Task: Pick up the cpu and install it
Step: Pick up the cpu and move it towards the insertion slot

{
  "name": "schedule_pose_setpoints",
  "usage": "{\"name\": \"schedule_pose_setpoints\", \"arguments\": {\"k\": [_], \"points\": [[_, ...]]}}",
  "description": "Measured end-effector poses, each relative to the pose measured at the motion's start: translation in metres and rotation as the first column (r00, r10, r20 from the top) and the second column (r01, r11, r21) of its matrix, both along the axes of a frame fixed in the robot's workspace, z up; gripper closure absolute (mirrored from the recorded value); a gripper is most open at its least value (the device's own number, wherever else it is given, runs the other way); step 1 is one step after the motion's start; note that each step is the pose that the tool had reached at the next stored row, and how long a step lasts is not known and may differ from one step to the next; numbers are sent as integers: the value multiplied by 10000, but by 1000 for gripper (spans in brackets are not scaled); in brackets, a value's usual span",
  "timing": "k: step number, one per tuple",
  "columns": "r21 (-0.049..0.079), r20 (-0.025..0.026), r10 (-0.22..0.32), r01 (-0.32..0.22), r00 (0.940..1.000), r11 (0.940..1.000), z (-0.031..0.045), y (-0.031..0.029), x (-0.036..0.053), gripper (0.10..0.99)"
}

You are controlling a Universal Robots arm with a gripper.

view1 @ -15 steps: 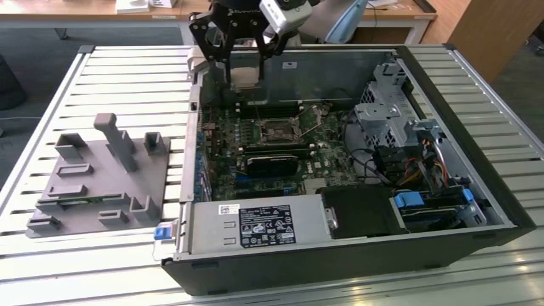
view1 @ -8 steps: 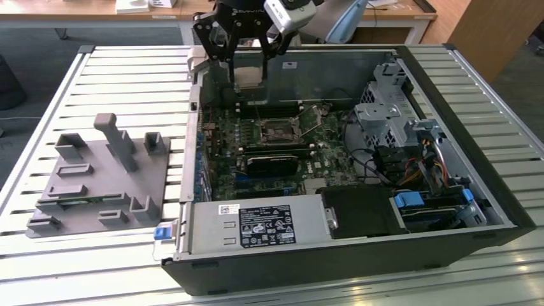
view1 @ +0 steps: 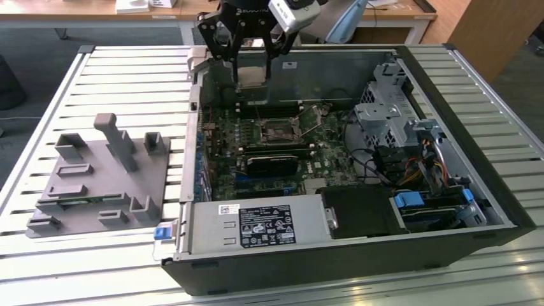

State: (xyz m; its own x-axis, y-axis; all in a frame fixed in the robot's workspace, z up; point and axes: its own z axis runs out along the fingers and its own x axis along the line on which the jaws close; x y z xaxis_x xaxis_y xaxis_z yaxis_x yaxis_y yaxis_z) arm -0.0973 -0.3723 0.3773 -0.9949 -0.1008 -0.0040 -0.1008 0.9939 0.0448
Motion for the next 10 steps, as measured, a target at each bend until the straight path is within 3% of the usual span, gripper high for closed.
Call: {"name": "schedule_pose_setpoints", "arguments": {"k": [6, 10], "points": [[1, 34, 0, 0, 10000, 10000, -3, 35, 47, 557], [0, 57, -1, 1, 10000, 10000, -4, 81, 141, 557]]}}
